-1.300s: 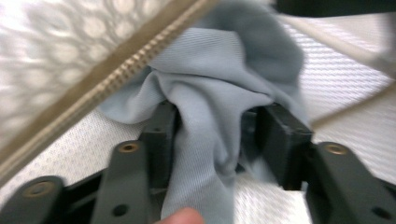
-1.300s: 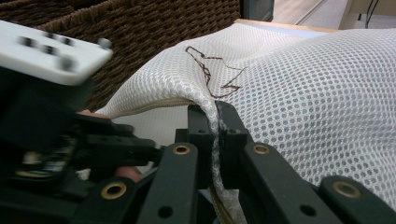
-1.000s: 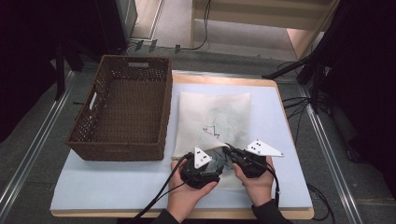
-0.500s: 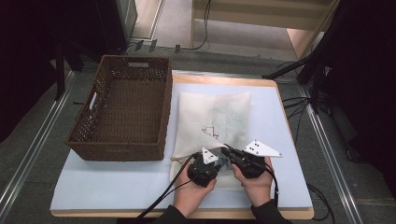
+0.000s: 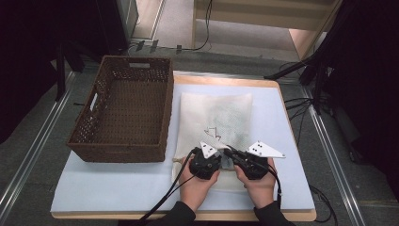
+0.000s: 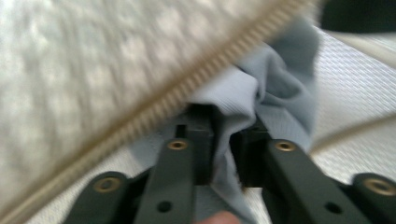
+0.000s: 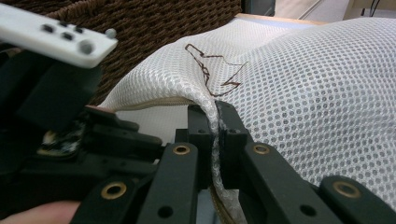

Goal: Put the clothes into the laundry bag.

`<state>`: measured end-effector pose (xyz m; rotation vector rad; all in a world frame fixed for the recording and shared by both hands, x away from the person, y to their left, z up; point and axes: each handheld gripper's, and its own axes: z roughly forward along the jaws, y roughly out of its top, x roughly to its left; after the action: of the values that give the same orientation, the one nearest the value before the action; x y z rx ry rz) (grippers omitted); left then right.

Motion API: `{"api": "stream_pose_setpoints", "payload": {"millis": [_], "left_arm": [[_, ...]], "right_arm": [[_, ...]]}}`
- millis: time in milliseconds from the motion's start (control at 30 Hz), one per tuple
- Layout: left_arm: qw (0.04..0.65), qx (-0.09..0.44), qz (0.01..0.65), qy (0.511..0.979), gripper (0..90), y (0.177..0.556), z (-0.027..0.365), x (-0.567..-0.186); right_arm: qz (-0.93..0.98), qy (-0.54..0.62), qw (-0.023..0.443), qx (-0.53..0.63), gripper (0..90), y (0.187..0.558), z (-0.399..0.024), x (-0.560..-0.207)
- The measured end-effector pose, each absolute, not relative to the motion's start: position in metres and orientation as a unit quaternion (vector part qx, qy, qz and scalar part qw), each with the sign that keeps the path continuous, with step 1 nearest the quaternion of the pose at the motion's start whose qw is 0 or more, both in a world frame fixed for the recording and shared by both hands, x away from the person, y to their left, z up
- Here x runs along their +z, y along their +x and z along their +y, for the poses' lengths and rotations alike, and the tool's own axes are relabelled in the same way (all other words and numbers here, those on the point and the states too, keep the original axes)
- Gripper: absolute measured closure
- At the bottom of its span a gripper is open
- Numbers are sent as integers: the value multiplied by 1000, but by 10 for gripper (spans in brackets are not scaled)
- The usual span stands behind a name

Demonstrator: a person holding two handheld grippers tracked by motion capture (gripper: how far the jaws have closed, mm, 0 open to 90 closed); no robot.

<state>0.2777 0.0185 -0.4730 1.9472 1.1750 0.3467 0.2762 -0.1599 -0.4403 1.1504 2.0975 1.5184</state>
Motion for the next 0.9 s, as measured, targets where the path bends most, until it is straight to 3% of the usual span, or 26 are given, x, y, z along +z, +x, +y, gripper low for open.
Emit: {"api": "stream_pose_setpoints", "payload": {"millis": [233, 467, 667, 733, 867, 900], "left_arm": [[429, 125, 440, 779, 544, 261, 40, -466], [424, 116, 432, 787, 554, 249, 57, -465], [396, 121, 432, 801, 563, 254, 41, -472], [391, 123, 450, 794, 606, 259, 37, -474], [394, 118, 465, 784, 877, 266, 28, -472], [396, 127, 458, 786, 886, 267, 24, -470]], "right_arm": [[731, 401, 154, 530, 869, 277, -160, -440], [729, 403, 155, 532, 869, 278, -161, -439], [730, 404, 154, 530, 869, 279, -160, -440], [729, 404, 155, 531, 869, 278, -161, -440], [731, 403, 154, 529, 869, 278, -161, -441], [732, 403, 155, 527, 869, 278, -160, -442]]}}
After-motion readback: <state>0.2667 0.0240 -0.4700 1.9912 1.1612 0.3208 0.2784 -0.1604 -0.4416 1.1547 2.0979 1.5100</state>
